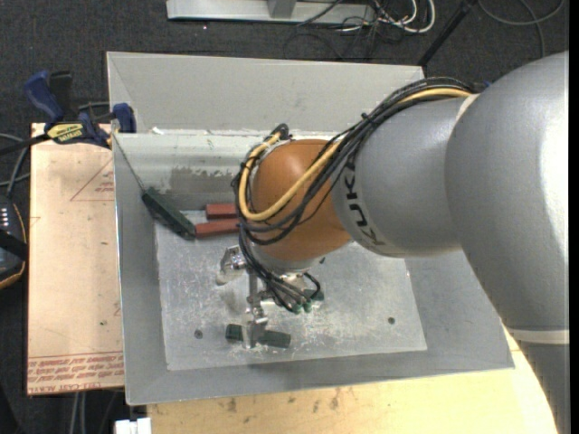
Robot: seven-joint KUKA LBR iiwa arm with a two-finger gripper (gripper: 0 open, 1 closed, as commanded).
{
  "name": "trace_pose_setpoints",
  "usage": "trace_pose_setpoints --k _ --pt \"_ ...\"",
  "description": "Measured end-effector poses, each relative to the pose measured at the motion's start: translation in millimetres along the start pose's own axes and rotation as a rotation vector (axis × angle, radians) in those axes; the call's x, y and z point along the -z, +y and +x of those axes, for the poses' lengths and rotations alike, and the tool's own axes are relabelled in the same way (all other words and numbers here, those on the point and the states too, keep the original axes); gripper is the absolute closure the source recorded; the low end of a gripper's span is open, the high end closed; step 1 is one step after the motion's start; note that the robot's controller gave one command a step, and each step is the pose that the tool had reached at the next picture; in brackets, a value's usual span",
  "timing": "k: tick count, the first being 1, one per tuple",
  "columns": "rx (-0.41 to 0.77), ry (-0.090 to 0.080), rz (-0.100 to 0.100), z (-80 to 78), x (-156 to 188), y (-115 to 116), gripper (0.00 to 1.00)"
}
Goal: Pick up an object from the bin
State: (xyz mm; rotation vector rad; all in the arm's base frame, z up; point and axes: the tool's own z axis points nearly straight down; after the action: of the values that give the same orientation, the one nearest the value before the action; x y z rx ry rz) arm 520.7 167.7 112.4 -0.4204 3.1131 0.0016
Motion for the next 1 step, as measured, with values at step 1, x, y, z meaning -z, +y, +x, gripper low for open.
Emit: trace_pose_setpoints --k 1 --pt "0.333 -0.013 -0.006 15.0 -34.6 -31.7 1.0"
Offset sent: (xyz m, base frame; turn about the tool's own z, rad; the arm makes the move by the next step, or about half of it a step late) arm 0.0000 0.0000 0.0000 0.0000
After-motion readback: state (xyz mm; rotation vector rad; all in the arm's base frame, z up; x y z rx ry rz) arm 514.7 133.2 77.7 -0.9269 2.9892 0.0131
